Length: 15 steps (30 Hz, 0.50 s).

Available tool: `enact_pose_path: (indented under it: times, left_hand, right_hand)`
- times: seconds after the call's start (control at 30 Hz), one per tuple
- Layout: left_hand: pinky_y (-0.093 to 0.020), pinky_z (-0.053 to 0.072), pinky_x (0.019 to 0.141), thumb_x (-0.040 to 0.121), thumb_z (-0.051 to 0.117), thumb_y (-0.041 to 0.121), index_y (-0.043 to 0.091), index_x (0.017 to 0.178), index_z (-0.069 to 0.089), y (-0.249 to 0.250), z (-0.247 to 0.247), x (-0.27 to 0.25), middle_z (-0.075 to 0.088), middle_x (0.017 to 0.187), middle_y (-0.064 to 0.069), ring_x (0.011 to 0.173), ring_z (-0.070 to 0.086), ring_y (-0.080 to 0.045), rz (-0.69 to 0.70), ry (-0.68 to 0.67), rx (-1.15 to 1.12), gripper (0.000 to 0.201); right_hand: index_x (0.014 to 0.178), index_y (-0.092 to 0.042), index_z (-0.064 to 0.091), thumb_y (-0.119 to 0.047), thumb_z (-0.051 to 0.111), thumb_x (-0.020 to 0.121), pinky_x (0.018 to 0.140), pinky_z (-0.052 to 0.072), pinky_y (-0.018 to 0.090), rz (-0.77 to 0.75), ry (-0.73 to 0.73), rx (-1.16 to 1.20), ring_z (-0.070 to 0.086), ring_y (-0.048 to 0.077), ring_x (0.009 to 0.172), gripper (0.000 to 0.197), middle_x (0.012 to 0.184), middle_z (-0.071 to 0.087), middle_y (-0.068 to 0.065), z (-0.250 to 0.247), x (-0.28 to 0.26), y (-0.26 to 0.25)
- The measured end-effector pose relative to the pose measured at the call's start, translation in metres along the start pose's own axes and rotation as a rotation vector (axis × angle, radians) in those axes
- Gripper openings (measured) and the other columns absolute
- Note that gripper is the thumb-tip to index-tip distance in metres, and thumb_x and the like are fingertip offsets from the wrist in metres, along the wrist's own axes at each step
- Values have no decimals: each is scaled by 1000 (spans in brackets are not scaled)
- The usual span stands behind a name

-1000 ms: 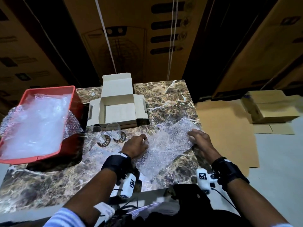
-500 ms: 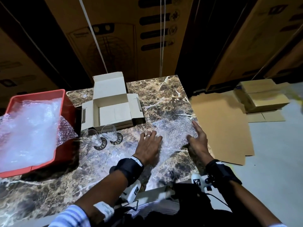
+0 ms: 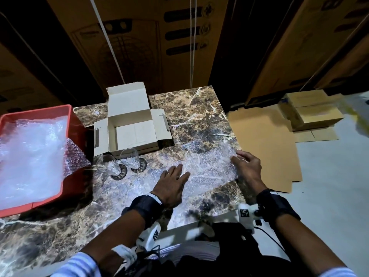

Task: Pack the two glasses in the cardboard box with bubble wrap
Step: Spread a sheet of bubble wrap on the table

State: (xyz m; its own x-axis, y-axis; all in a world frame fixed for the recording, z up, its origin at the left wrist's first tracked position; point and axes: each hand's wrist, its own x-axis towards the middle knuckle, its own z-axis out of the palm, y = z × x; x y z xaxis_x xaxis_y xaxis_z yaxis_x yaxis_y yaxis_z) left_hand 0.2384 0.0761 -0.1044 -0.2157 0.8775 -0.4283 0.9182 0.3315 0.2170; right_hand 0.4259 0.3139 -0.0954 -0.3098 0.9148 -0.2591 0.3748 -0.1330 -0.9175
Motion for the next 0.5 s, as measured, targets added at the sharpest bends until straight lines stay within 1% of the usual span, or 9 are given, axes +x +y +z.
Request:
enact_pose_path:
  times: [0.07,0.13,0.2,0.27,0.3,0.33,0.37,0.4,0.5]
  left_hand:
    - [-57,7,126,89,58,24,26,163,12,0,-2,3,-4,171,-14,157,-1,-39,-11,-3,-5,87]
    - [-56,3,126,90,62,22,26,164,12,-1,-5,6,-7,172,-12,157,-5,-38,-11,6,-3,89]
    - [-56,3,127,91,61,22,27,163,14,-2,-5,7,-7,172,-12,157,-6,-38,-6,36,11,86]
    - [-55,3,127,94,57,22,27,163,16,-2,-3,7,-7,172,-11,157,-5,-38,2,70,19,81]
    - [-55,4,127,95,55,22,27,163,16,-3,-1,7,-6,172,-11,157,-4,-38,5,89,13,78]
    - [-54,3,127,96,51,24,27,163,16,-4,1,6,-6,172,-11,157,-3,-37,6,104,-1,76]
    - [-54,3,127,98,47,26,27,163,15,-6,4,6,-6,172,-11,158,-3,-37,6,112,-17,72]
    - [-54,3,127,100,42,29,26,164,14,-9,7,5,-7,172,-11,158,-2,-36,7,115,-28,70]
    - [-51,5,127,100,17,45,24,165,8,-20,18,2,-7,172,-11,158,-1,-35,-3,109,-35,69]
  right_hand:
    - [127,-16,66,-19,85,82,81,59,30,52,-81,-48,67,18,101,49,116,66,-2,2,1,4]
    - [136,-13,59,-22,88,79,92,58,39,106,-131,-120,63,21,110,64,124,56,-5,4,3,10]
    - [137,-6,58,-22,86,82,92,54,36,111,-136,-210,58,18,106,64,116,52,-6,5,4,14]
    - [116,-6,68,-20,81,85,68,50,26,92,-125,-262,55,13,74,36,93,59,-8,5,4,18]
    - [100,-13,69,-18,79,86,60,46,26,80,-101,-270,50,12,61,18,80,60,-5,3,2,17]
    - [99,-16,72,-17,77,87,56,46,28,63,-73,-273,48,14,56,13,74,62,0,1,2,17]
    - [104,-20,70,-17,76,88,56,47,32,56,-39,-259,50,15,56,17,74,65,3,-2,2,16]
    - [100,-13,70,-17,75,89,56,47,34,61,-2,-260,51,17,57,13,73,66,4,-7,5,16]
    - [76,-3,70,-20,75,89,58,37,28,40,52,-325,44,16,55,22,58,56,0,-21,10,15]
